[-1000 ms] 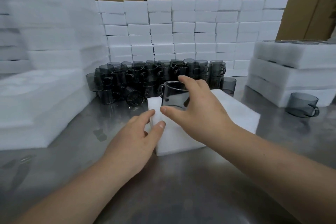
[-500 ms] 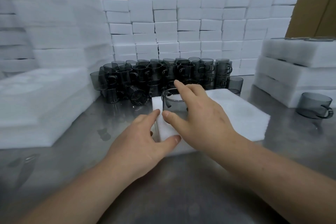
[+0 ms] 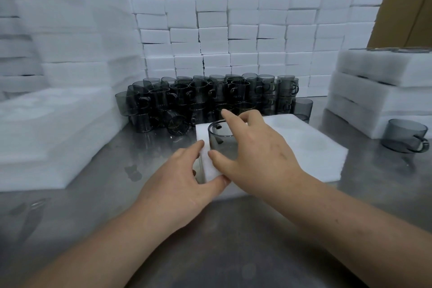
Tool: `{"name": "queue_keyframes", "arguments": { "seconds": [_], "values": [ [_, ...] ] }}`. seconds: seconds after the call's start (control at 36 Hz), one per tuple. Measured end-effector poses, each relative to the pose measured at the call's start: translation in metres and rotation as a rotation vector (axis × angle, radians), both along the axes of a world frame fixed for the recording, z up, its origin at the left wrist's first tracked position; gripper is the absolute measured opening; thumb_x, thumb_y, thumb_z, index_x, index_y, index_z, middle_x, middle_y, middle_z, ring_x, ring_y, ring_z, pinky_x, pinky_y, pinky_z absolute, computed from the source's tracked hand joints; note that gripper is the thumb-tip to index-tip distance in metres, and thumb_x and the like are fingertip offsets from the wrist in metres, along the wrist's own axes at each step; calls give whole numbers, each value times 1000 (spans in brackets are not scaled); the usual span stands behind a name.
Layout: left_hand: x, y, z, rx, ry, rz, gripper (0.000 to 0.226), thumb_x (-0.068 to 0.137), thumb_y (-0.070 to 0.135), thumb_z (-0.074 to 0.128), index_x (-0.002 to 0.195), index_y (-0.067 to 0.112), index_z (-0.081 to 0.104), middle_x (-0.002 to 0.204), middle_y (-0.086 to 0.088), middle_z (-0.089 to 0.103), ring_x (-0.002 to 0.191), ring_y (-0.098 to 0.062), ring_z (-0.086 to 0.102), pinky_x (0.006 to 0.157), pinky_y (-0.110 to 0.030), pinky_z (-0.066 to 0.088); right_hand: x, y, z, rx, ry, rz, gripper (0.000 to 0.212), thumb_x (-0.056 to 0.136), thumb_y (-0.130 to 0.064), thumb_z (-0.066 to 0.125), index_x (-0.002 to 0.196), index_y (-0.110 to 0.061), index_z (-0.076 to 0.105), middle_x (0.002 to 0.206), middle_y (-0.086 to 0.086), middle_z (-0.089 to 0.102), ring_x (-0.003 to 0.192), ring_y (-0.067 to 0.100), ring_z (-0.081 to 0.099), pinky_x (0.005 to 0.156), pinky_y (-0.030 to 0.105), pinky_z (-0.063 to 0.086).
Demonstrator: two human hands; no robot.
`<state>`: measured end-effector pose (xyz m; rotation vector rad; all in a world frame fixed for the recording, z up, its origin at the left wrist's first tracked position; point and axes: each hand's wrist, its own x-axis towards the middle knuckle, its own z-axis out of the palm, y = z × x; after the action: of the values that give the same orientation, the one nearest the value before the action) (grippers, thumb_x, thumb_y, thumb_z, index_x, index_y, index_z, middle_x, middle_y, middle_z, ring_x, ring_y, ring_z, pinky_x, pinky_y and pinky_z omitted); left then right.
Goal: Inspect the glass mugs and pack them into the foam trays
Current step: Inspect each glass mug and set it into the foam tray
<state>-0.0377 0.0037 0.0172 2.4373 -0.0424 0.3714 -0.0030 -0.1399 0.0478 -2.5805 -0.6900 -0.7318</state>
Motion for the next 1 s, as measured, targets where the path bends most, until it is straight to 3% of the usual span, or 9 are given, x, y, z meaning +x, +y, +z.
{"name": "queue_keyframes", "arguments": {
  "seconds": [0.17,0.31,0.36,0.42,0.47,0.53,0.67,0.81,1.0],
  "values": [
    [0,0,-1,-2,-3,-15,97,54,76,47,142,42,24,116,32,35,98,6,50,83,-28,48,-2,-1,1,-44,-5,-28,76,77,-63,42,143,-27,30,122,1,44,91,20,54,69,27,31],
    [1,0,-3,-52,-26,-65,99,59,65,57,144,47,8,142,27,27,118,4,42,91,-21,38,-1,-1,3,-88,-28,-58,80,75,-65,33,142,-22,33,118,1,46,104,19,48,84,32,34],
    [1,-1,-2,-66,-71,-112,96,63,58,61,135,61,-2,141,38,13,129,9,27,97,-17,28,-2,-1,3,-95,-36,-64,83,72,-66,27,141,-21,34,118,1,47,105,19,48,85,33,34],
    [1,-2,0,-60,-90,-148,90,65,55,62,114,74,-11,124,57,-2,126,20,15,99,-13,21,-3,-1,4,-98,-36,-58,83,71,-65,24,141,-20,34,118,2,47,106,20,48,86,33,33],
    [1,-3,1,-41,-88,-159,89,67,54,63,105,77,-14,114,62,-10,122,25,11,99,-12,19,-4,0,5,-103,-35,-54,80,73,-63,25,139,-19,36,116,2,47,106,20,47,87,33,33],
    [0,-3,1,-23,-103,-159,90,68,54,64,103,79,-16,113,63,-10,121,26,11,97,-11,20,-4,0,6,-109,-36,-55,74,75,-61,28,134,-19,41,113,3,47,104,20,47,86,33,32],
    [2,-3,3,41,-139,-184,84,66,56,60,107,79,-10,120,57,-4,102,44,-3,79,9,15,-6,1,7,-127,-36,-68,63,77,-57,31,123,-18,49,110,3,47,100,20,47,85,32,31],
    [2,-4,1,30,-173,-162,91,65,54,61,140,53,9,145,34,15,119,24,17,92,-10,23,-7,0,7,-133,-26,-67,59,79,-55,38,122,-17,51,112,4,48,103,21,47,88,31,31],
    [3,-4,0,27,-175,-132,91,59,57,58,138,53,13,141,28,31,125,11,28,96,-17,30,-8,0,8,-137,-10,-64,60,76,-54,35,120,-16,52,110,4,49,102,21,47,87,30,30]
  ]
}}
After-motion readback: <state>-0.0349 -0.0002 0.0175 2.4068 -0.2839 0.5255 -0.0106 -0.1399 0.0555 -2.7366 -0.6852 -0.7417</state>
